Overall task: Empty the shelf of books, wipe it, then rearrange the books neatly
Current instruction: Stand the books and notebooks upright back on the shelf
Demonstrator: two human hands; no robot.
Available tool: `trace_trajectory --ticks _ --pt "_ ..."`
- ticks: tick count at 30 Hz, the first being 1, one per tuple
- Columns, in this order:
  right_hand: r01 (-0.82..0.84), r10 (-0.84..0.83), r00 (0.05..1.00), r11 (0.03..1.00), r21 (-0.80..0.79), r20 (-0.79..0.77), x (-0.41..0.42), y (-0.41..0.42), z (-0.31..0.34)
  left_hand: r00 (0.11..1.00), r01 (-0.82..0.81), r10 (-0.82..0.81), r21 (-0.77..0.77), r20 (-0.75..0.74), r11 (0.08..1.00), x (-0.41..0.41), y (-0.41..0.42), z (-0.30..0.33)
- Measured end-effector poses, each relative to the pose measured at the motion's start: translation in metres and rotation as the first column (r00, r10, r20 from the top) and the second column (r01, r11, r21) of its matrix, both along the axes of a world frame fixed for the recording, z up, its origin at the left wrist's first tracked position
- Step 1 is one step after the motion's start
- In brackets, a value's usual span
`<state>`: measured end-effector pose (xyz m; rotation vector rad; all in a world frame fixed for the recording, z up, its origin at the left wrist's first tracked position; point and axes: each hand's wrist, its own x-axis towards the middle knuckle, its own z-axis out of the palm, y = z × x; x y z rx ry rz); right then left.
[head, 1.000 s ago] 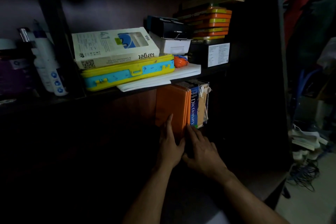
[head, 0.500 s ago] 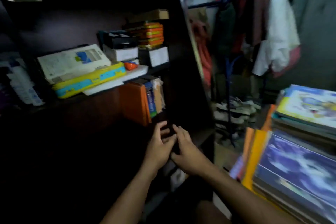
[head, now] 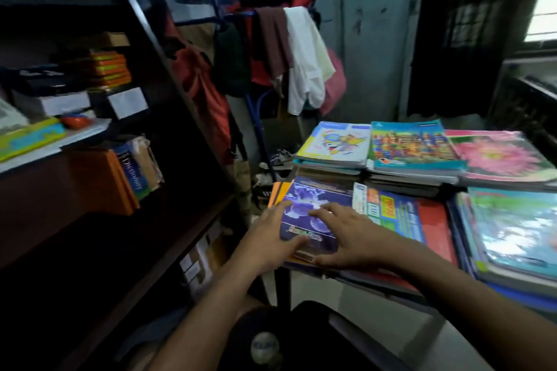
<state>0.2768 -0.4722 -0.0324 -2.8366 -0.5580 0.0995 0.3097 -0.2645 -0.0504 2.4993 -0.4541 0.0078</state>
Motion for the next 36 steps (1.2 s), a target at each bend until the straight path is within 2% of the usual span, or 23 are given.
trace_trajectory --ticks 3,7,17,22,25,27,29,30,32,34,36 --pt "-0.012 0.011 1.0 0.99 -0.143 -0.009 0.004 -0.026 -0.023 1.0 0.022 -0.021 0.215 -0.01 0.976 0.002 -0.012 -0.004" --pt "-0.05 0.052 0.998 0.997 -0.059 0.031 0.002 -0.043 -0.037 0.999 -0.024 0.03 0.359 -0.013 0.933 0.003 -0.015 -0.008" --pt "-0.031 0.03 0.999 0.994 0.102 0.009 0.001 -0.055 -0.044 0.996 -0.072 0.087 0.385 -0.021 0.92 0.002 -0.02 -0.002" --pt "0.02 -0.02 1.0 0.998 0.058 0.001 0.001 -0.049 -0.046 0.991 -0.104 0.126 0.359 -0.038 0.928 0.0 -0.019 -0.005" --pt "0.016 -0.013 1.0 0.995 0.096 -0.027 0.0 -0.051 -0.043 0.992 -0.091 0.116 0.373 -0.045 0.923 0.001 -0.018 -0.005" --pt "0.036 -0.035 0.999 0.998 0.046 -0.016 -0.002 -0.057 -0.041 0.991 -0.081 0.114 0.38 -0.066 0.921 0.0 -0.018 0.0" --pt "0.093 -0.097 0.995 0.989 -0.112 -0.026 -0.003 -0.066 -0.043 0.993 -0.089 0.115 0.44 -0.033 0.893 -0.004 -0.022 0.003" --pt "0.114 -0.127 0.99 0.979 -0.17 -0.065 -0.005 -0.071 -0.045 0.997 -0.081 0.081 0.484 0.02 0.872 -0.007 -0.028 0.005" --pt "0.117 -0.146 0.983 0.966 -0.232 -0.111 -0.011 -0.081 -0.05 0.988 0.019 -0.097 0.53 0.121 0.848 -0.014 -0.049 0.006" --pt "0.098 -0.124 0.989 0.96 -0.262 -0.086 -0.018 -0.085 -0.054 0.947 0.17 -0.293 0.568 0.132 0.805 -0.023 -0.073 0.001" --pt "0.091 -0.11 0.992 0.961 -0.261 -0.058 -0.019 -0.083 -0.057 0.923 0.246 -0.373 0.605 0.092 0.758 -0.03 -0.088 -0.01"
